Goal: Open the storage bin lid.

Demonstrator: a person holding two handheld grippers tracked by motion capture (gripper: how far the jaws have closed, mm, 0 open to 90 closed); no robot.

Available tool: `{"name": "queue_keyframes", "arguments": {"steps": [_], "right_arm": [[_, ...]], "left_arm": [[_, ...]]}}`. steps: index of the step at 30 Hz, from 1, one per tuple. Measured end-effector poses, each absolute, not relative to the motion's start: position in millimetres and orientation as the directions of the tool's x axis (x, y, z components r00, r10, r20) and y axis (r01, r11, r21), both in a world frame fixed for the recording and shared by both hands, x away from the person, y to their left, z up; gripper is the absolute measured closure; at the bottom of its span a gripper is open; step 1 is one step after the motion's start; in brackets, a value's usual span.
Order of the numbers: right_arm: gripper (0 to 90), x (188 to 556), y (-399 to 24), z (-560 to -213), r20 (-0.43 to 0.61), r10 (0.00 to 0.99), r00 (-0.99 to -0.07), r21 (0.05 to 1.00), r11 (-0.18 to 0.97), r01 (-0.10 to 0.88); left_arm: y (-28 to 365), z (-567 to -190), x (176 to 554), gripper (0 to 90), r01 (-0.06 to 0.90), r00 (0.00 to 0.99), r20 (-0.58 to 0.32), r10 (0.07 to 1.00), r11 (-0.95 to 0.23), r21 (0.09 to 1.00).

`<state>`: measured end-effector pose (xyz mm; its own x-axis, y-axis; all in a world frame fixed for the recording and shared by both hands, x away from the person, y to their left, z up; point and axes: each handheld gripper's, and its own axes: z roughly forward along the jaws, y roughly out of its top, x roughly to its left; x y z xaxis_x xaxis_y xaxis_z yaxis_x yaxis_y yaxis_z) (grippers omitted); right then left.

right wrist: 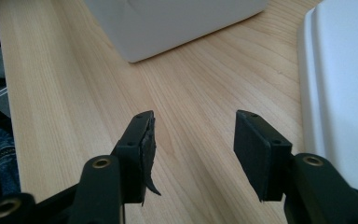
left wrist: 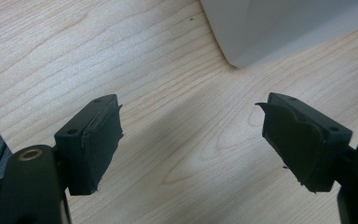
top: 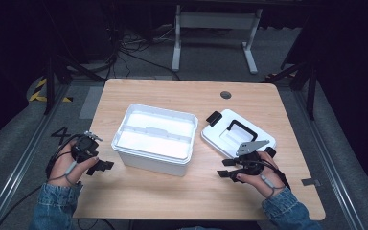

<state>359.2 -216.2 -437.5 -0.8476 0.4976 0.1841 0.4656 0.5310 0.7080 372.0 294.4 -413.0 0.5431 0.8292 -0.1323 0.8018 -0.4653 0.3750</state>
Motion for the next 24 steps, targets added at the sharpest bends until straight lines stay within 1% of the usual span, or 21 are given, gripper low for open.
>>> {"name": "queue_keyframes", "arguments": {"steps": [7, 11, 24], "right_arm": [[49.0, 358, -212, -450, 0.169, 0.503, -0.847, 0.718, 0.526, 0.456], [48.9, 356, -208, -458, 0.161, 0.499, -0.851, 0.707, 0.543, 0.453], [47.5, 351, -200, -467, 0.121, 0.485, -0.866, 0.712, 0.566, 0.416]], "left_arm": [[293, -414, 373, 20.5, 0.801, 0.545, -0.134, 0.827, -0.467, 0.373], [295, -414, 373, 20.5, 0.8, 0.543, -0.124, 0.831, -0.466, 0.379], [294, -417, 374, 20.5, 0.802, 0.547, -0.129, 0.827, -0.473, 0.365]]}}
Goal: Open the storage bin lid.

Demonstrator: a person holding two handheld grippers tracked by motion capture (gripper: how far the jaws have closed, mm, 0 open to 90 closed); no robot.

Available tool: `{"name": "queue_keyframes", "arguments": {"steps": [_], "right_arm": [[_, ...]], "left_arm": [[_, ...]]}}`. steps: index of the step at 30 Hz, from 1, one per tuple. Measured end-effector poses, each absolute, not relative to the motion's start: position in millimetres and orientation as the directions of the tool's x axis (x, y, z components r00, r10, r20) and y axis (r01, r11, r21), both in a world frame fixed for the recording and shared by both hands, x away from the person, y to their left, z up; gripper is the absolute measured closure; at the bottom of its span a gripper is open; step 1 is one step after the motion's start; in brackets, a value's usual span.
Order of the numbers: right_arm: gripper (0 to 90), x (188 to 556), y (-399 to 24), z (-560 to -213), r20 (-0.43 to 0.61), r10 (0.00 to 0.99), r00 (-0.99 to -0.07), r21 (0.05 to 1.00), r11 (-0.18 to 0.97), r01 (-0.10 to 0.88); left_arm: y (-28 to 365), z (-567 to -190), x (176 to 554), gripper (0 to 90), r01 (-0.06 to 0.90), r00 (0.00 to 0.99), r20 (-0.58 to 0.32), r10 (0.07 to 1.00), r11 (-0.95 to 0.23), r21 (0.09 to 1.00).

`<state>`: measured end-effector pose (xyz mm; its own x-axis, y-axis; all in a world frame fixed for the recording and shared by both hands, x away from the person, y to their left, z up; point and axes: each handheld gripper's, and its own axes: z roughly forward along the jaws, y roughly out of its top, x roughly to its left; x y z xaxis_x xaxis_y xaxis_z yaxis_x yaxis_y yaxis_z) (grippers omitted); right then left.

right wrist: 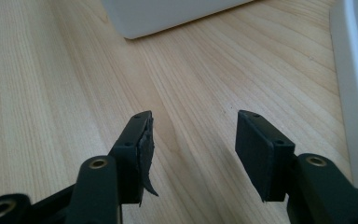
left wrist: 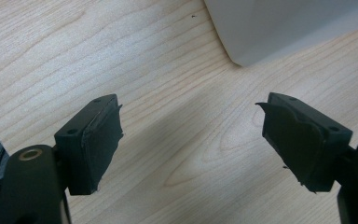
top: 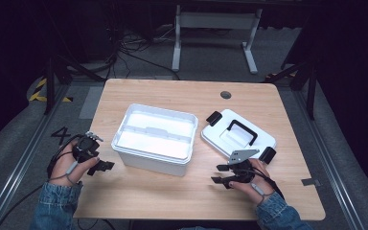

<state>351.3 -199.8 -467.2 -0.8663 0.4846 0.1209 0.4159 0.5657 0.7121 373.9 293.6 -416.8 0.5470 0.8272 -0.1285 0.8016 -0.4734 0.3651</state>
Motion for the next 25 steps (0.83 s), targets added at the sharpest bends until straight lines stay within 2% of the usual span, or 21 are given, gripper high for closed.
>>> {"name": "queue_keyframes", "arguments": {"steps": [11, 25], "right_arm": [[44.7, 350.6, -194.5, -474.5, 0.045, 0.471, -0.881, 0.712, 0.603, 0.359], [42.4, 350.9, -193.7, -476.9, 0.029, 0.483, -0.875, 0.714, 0.602, 0.356]], "left_arm": [[293.4, -416.9, 373.7, 20.4, 0.797, 0.554, -0.127, 0.823, -0.48, 0.366], [293.1, -416.1, 372.9, 20.3, 0.8, 0.551, -0.138, 0.823, -0.474, 0.368]]}}
